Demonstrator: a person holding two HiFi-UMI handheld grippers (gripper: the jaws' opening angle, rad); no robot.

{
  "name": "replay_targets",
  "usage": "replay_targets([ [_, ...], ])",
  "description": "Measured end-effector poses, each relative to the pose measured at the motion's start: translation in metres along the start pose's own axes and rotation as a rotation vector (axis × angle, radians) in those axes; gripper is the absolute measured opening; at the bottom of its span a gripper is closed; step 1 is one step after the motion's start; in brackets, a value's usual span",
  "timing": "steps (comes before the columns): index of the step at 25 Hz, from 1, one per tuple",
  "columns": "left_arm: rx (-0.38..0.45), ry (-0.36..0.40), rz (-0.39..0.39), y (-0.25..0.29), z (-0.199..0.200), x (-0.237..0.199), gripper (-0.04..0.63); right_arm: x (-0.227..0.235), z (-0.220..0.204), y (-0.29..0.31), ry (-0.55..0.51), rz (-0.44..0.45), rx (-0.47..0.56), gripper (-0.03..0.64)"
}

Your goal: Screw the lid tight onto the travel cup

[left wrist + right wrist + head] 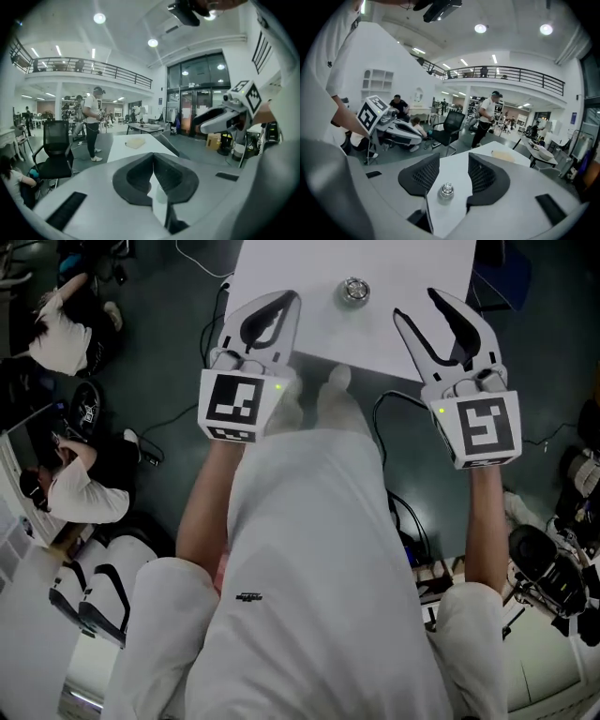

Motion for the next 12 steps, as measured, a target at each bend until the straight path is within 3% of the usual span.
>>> replay_targets([
  [5,0.046,-0.048,0.076,-0.043,0.030,-0.010,0.005,-0.015,0.008,-0.037,0.063,-0.122,0.052,0.072],
  [12,0.096,-0.063,0.095,-0.101,0.062,-0.004,0.005,-0.036,0.008,-0.079,0.168,-0.212,0.091,0.020],
])
Point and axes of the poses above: the fingertips, and each gripper's own axes: y forward along the fingers, x to its right, z out of its top, the point moved 1 cm from there along -y, backward along the fingers, and after that the axes turned 6 degrees about x, right-handed, at the moved point
